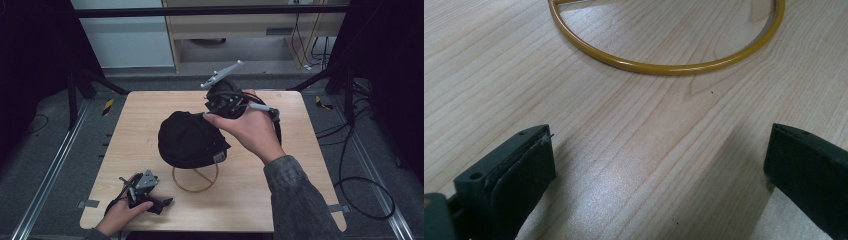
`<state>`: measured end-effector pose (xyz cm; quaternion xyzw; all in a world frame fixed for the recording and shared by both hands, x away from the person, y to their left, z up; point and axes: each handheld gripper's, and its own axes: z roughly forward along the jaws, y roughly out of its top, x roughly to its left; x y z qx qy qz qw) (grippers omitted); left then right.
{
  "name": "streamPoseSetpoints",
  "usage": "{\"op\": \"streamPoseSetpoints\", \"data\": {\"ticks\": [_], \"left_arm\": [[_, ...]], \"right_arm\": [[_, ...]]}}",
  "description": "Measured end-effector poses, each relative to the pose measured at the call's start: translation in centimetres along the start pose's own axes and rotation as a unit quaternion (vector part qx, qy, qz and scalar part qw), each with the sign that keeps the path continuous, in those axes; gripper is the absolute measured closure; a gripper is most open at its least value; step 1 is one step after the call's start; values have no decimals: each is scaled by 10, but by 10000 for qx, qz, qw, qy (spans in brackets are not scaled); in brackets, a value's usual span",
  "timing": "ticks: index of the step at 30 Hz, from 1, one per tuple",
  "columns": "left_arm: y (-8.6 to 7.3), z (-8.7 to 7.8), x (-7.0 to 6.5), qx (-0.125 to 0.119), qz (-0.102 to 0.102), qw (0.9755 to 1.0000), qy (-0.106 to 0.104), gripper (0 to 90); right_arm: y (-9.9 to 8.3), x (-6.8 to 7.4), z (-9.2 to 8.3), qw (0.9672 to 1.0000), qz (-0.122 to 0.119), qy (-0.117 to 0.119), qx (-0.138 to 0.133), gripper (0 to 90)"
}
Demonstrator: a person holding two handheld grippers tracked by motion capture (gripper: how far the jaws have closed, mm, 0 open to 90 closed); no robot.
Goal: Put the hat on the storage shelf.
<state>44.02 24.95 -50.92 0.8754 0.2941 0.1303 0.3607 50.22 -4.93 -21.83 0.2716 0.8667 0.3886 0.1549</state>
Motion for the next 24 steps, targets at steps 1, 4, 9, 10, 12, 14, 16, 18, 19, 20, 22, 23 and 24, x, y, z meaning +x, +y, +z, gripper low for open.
{"op": "streamPoseSetpoints", "data": {"ticks": [1, 4, 9, 10, 12, 14, 16, 18, 19, 20, 22, 23, 24], "left_arm": [[0, 0, 0, 1, 1, 10000, -1, 0], [0, 0, 0, 1, 1, 10000, -2, 0], [0, 0, 0, 7, 8, 10000, -5, 0], [0, 0, 0, 6, 6, 10000, -4, 0], [0, 0, 0, 7, 7, 10000, -5, 0], [0, 0, 0, 7, 8, 10000, -4, 0], [0, 0, 0, 8, 9, 10000, -5, 0], [0, 0, 0, 7, 8, 10000, -4, 0], [0, 0, 0, 6, 7, 10000, -4, 0], [0, 0, 0, 7, 7, 10000, -4, 0], [0, 0, 0, 5, 6, 10000, -5, 0], [0, 0, 0, 7, 8, 10000, -3, 0], [0, 0, 0, 7, 7, 10000, -5, 0]], "right_arm": [[-2, -1, -2, 10000, 42, -42, -28, 459], [-10, -5, -8, 9997, 133, -185, -92, 370], [-24, -15, -17, 9981, 313, -492, -186, 231], [-27, -17, -18, 9975, 369, -570, -187, 194], [-32, -21, -21, 9962, 486, -706, -166, 153], [-37, -24, -24, 9954, 550, -764, -198, 137], [-41, -27, -27, 9949, 582, -797, -208, 119], [-45, -28, -30, 9944, 617, -825, -215, 97], [-47, -29, -31, 9941, 630, -850, -232, 95], [-49, -30, -33, 9937, 637, -891, -250, 85], [-53, -32, -35, 9931, 633, -944, -273, 71], [-56, -33, -36, 9926, 646, -979, -302, 70], [-58, -33, -37, 9922, 658, -1010, -313, 65]]}}
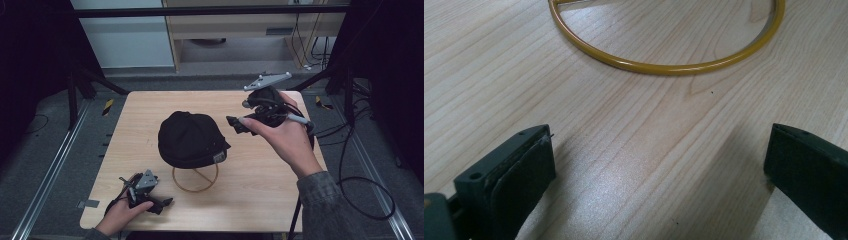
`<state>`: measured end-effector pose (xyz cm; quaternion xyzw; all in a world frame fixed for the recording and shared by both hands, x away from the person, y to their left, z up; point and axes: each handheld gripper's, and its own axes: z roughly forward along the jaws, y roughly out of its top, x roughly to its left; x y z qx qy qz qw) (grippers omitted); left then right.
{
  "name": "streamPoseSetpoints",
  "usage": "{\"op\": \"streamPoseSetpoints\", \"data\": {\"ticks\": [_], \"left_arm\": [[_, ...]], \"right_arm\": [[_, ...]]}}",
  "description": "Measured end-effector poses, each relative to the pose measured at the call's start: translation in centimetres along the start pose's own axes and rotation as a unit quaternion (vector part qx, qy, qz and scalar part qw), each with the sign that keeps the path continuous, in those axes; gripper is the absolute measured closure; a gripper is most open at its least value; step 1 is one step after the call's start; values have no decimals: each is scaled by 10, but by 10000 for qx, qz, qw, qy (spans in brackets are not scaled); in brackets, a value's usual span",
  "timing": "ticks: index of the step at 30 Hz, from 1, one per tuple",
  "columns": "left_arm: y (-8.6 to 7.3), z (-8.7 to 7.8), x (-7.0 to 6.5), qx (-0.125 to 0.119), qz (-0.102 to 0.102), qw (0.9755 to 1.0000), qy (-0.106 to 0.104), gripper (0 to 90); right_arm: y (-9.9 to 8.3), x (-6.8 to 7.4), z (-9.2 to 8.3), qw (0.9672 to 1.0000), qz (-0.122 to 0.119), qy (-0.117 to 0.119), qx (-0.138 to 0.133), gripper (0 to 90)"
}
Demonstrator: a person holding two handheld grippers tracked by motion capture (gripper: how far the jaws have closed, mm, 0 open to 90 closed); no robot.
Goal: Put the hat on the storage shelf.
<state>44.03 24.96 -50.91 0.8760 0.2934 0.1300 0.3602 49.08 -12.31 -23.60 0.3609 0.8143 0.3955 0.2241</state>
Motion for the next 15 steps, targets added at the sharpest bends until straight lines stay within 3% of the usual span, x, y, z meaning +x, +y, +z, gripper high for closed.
{"op": "streamPoseSetpoints", "data": {"ticks": [7, 15], "left_arm": [[0, 0, 0, -7, -3, 10000, 2, 0], [0, 0, 0, -13, -1, 10000, 5, 0]], "right_arm": [[-25, -11, -3, 9998, 100, -188, -27, 80], [-58, -20, 1, 9990, 302, -278, 148, 76]]}}
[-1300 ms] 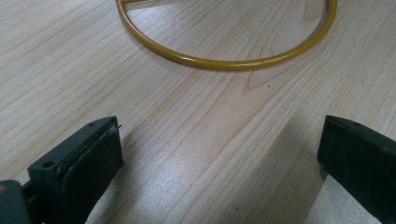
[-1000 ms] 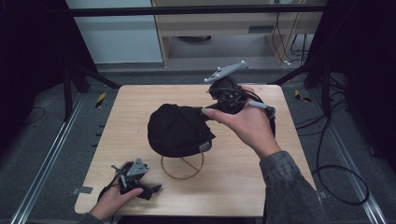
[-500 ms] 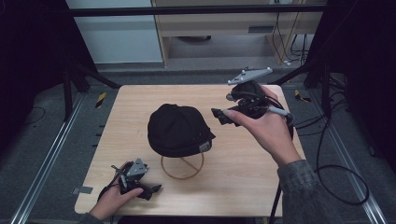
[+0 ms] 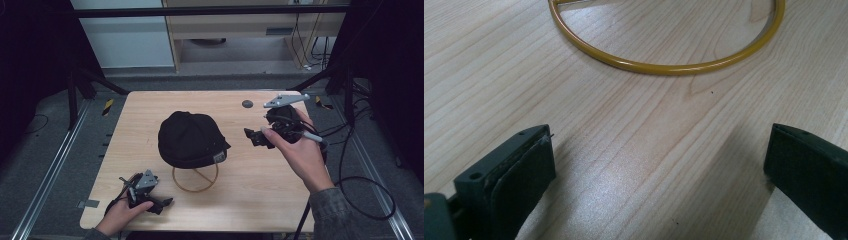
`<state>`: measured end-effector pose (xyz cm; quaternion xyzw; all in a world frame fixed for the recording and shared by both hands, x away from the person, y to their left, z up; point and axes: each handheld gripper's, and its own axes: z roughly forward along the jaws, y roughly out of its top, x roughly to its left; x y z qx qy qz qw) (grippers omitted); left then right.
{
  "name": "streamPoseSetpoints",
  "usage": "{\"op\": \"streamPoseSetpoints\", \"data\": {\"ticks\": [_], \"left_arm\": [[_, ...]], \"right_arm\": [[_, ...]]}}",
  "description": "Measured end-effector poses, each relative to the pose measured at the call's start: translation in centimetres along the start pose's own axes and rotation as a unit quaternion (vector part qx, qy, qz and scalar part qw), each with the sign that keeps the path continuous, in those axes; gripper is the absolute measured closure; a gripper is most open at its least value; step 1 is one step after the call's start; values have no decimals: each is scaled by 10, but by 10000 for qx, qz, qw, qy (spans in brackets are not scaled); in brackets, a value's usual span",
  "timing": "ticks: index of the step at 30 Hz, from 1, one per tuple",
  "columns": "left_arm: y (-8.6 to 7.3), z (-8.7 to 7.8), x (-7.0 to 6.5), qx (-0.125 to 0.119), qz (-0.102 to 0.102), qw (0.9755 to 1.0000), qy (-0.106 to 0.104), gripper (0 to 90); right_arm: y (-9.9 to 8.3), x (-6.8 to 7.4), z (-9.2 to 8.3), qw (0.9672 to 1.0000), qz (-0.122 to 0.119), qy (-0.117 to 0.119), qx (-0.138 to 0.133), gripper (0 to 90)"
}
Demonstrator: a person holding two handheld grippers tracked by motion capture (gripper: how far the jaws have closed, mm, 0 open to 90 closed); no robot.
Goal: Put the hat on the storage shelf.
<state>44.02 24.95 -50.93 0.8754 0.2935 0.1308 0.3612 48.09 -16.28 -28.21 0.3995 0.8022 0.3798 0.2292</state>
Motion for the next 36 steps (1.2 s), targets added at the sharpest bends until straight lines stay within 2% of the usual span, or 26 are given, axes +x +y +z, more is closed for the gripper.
{"op": "streamPoseSetpoints", "data": {"ticks": [5, 8, 11, 15, 24, 36], "left_arm": [[0, 0, 0, 0, -1, 10000, 0, 0], [0, 0, 0, 15, 4, 10000, -5, 0], [0, 0, 0, 15, 4, 10000, -6, 0], [0, 0, 0, 15, 5, 10000, -5, 0], [0, 0, 0, 14, 4, 10000, -5, 0], [0, 0, 0, 14, 5, 10000, -6, 0]], "right_arm": [[-19, -4, 5, 9999, 12, -124, 44, 135], [-33, -5, 10, 9999, 32, -99, 95, 120], [-46, -6, 16, 9995, 25, -145, 294, 91], [-63, -7, 23, 9989, 100, -151, 429, 91], [-103, -7, 45, 9976, 315, -132, 605, 99], [-148, -12, 82, 9939, 771, -177, 774, 105]]}}
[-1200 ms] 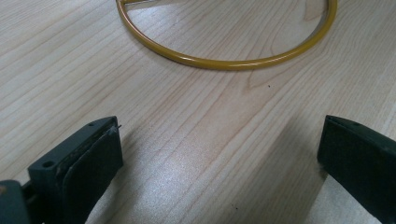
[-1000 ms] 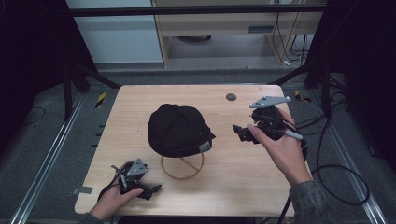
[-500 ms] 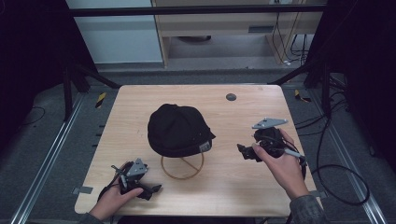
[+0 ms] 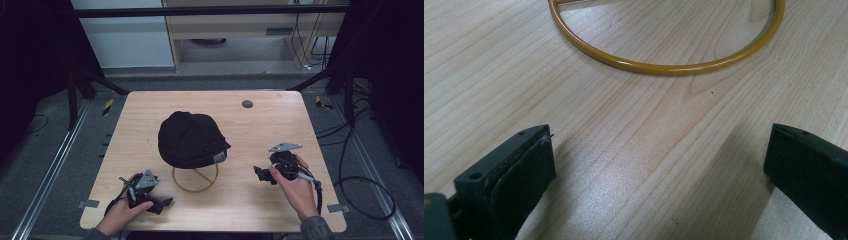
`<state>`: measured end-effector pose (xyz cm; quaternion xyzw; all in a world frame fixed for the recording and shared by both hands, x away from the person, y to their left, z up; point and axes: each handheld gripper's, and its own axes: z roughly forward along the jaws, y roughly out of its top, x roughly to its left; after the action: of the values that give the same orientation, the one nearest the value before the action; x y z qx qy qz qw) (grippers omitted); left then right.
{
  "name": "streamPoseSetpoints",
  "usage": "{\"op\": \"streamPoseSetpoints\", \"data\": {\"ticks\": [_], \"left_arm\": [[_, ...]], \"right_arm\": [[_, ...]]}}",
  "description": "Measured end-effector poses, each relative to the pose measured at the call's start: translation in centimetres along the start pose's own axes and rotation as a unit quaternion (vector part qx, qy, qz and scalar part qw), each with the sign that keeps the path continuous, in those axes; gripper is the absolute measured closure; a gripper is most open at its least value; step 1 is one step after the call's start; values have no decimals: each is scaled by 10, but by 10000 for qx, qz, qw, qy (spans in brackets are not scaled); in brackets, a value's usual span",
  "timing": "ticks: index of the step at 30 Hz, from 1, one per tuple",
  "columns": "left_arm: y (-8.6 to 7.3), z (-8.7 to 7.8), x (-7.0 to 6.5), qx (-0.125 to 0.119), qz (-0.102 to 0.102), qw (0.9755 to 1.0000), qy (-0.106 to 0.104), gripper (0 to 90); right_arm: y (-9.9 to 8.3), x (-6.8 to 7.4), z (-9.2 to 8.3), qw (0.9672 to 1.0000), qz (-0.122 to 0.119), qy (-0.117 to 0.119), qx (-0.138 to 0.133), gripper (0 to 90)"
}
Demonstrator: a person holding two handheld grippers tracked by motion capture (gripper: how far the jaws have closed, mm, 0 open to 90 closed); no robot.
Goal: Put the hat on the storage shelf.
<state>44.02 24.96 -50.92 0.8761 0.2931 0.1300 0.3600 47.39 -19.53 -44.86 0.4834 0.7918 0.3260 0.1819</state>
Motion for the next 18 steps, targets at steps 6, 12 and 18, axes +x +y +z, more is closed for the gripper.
{"op": "streamPoseSetpoints", "data": {"ticks": [6, 12, 18], "left_arm": [[0, 0, 0, -1, -1, 10000, 1, 0], [0, 0, 0, 0, -1, 10000, 0, 0], [0, 0, 0, -1, 0, 10000, 1, 0]], "right_arm": [[-19, -4, 26, 9996, 235, -34, 132, 105], [-32, -2, 43, 9992, 281, -178, 225, 74], [-39, 1, 46, 9992, 162, -351, -85, 45]]}}
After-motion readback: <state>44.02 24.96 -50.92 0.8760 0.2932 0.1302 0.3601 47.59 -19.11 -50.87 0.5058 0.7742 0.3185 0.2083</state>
